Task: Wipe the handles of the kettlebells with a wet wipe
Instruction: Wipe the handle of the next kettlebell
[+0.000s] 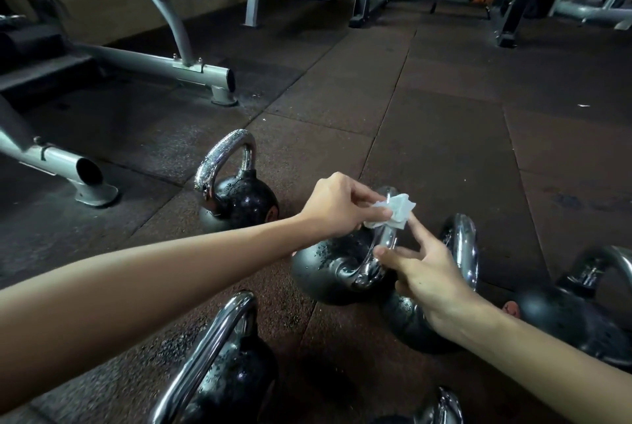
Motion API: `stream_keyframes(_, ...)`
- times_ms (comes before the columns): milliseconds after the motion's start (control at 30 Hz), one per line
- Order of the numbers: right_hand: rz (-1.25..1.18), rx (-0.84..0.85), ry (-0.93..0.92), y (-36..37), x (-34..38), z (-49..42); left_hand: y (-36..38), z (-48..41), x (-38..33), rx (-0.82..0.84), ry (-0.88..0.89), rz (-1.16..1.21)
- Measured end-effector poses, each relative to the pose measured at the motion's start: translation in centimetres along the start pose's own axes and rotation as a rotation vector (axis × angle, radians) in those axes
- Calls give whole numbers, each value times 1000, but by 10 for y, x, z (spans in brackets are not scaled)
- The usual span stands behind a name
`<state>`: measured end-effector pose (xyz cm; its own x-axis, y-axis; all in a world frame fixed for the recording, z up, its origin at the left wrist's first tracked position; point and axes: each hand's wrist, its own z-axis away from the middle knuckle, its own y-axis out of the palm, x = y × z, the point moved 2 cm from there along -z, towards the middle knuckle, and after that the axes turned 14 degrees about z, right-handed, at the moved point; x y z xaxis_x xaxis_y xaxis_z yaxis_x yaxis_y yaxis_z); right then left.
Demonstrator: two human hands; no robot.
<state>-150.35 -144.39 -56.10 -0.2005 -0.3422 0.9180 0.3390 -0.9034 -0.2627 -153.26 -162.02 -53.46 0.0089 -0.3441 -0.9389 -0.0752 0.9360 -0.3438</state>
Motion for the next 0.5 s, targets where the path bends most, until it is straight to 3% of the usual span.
stream_keyframes(500, -103, 108, 63, -1, 4, -3, -14, 30, 25, 146, -67, 131)
